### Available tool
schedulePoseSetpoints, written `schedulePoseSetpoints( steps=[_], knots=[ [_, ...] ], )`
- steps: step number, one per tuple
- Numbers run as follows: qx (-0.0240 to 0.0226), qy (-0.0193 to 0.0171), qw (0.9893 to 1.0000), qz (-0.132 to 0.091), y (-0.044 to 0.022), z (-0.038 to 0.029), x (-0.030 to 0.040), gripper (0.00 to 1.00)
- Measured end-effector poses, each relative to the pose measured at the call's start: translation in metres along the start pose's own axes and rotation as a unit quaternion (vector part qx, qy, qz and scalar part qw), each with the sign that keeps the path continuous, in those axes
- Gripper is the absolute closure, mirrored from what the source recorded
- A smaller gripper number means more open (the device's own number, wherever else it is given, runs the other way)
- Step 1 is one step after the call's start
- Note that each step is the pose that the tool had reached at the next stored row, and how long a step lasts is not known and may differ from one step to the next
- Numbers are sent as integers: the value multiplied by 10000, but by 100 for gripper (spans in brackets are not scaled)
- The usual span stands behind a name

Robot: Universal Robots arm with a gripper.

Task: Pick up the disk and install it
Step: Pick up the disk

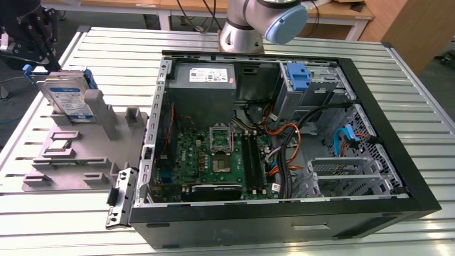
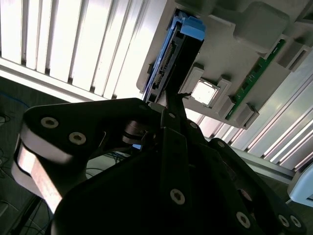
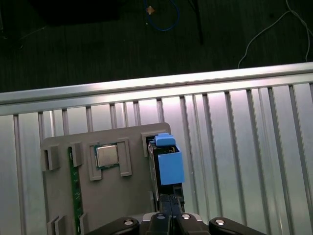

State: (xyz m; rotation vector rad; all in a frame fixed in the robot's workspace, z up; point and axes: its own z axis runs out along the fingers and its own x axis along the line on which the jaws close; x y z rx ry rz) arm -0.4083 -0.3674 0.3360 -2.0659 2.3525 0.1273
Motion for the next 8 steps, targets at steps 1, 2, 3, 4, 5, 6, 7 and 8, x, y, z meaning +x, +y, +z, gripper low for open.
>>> schedulePoseSetpoints(
  steps=[1,2,3,4,5,6,7,8],
  knots=[
    [0,0,10000,0,0,0,0,89],
    [0,0,10000,0,0,0,0,89],
    [0,0,10000,0,0,0,0,89],
    [0,0,10000,0,0,0,0,89],
    [0,0,10000,0,1,0,0,89],
    [0,0,10000,0,1,0,0,89],
    [0,0,10000,0,1,0,0,83],
    [0,0,10000,0,1,0,0,76]
  ],
)
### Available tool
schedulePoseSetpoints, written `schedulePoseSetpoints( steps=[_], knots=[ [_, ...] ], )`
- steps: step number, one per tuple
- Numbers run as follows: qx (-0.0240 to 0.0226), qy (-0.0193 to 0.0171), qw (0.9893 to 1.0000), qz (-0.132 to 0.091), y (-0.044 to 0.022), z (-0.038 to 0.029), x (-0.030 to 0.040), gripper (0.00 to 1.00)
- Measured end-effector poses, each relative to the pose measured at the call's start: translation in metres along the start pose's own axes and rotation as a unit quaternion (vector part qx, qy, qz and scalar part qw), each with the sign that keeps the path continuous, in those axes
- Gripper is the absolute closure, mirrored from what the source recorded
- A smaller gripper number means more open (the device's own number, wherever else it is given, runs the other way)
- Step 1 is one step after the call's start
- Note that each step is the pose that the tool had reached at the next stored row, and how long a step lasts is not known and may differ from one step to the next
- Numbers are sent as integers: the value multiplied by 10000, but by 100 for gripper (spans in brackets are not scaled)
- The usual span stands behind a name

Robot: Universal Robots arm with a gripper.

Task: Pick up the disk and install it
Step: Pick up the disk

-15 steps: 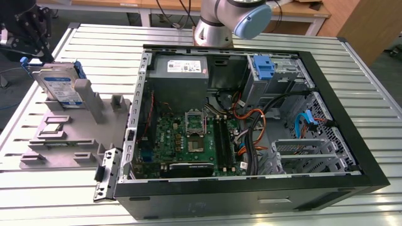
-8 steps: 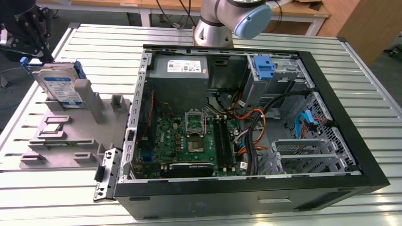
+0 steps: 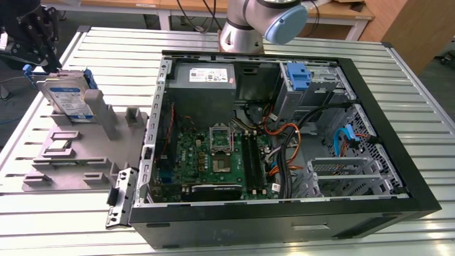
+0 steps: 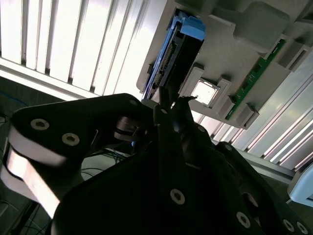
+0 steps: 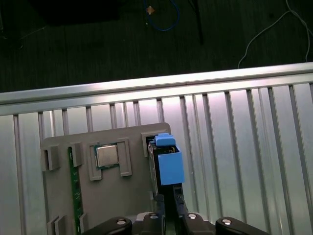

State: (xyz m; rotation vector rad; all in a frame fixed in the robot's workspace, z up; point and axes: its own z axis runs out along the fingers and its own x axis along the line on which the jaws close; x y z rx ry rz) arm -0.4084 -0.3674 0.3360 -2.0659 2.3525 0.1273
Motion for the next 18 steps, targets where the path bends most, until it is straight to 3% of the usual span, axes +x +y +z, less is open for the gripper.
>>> schedulePoseSetpoints(
  steps=[3,5,6,8,11,12,18],
  knots=[
    [0,0,10000,0,0,0,0,71],
    [0,0,10000,0,0,0,0,59],
    [0,0,10000,0,0,1,0,59],
    [0,0,10000,0,1,1,0,47],
    [0,0,10000,0,1,1,0,42],
    [0,0,10000,0,1,1,0,35],
    [0,0,10000,0,2,2,0,35]
  ],
)
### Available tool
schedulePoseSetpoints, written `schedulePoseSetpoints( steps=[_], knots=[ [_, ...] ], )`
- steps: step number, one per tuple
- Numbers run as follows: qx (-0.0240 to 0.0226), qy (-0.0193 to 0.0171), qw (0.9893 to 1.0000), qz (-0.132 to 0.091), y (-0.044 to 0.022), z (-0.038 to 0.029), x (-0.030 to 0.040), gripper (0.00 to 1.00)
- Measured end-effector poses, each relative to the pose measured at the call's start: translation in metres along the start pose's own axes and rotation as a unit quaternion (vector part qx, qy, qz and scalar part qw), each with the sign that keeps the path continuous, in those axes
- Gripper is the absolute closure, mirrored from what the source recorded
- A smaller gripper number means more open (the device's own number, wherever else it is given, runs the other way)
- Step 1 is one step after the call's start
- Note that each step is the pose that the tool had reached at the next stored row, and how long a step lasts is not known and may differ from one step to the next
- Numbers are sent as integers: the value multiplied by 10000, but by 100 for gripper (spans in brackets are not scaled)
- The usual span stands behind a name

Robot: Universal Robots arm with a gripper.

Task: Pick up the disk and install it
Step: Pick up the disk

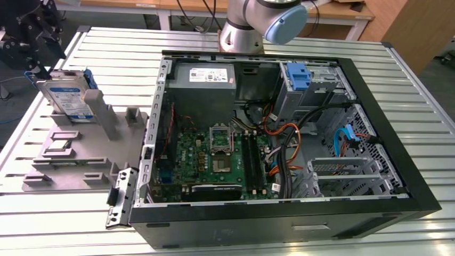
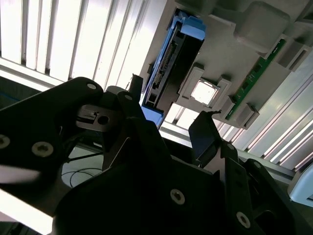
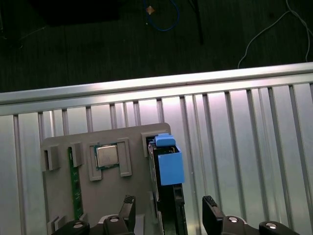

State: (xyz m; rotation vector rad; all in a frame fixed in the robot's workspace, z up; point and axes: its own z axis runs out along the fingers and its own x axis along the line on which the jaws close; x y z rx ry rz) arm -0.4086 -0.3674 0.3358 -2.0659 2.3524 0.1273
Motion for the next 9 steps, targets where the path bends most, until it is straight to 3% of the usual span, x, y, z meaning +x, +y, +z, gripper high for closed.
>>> schedulePoseSetpoints(
  steps=[9],
  knots=[
    [0,0,10000,0,1,5,1,35]
  ],
)
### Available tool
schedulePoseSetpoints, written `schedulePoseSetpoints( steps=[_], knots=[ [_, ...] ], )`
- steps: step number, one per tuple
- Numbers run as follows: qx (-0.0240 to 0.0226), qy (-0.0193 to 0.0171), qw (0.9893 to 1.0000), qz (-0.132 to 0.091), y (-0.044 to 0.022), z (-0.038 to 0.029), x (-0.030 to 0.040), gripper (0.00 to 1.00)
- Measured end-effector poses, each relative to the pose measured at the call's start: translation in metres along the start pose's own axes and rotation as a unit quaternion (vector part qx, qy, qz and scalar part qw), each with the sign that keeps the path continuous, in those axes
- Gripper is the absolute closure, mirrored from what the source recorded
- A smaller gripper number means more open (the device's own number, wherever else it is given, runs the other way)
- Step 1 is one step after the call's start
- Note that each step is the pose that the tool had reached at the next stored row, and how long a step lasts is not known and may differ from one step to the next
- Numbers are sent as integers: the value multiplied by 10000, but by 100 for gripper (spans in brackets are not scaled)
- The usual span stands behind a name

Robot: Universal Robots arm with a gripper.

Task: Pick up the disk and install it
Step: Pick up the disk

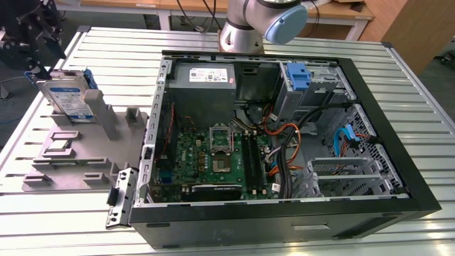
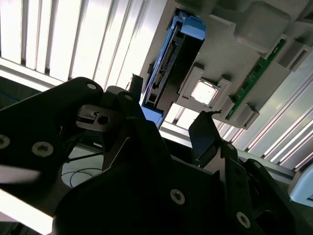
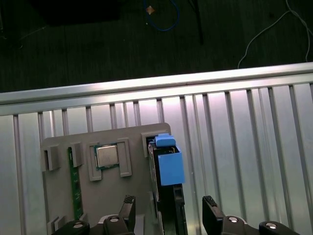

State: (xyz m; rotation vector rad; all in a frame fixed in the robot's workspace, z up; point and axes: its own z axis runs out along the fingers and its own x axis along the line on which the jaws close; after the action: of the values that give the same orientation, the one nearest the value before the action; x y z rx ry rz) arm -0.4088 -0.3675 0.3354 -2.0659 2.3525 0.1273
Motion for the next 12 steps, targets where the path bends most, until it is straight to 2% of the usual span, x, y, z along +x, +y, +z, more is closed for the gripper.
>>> schedulePoseSetpoints(
  steps=[12],
  knots=[
    [0,0,10000,0,-6,129,8,35]
  ],
)
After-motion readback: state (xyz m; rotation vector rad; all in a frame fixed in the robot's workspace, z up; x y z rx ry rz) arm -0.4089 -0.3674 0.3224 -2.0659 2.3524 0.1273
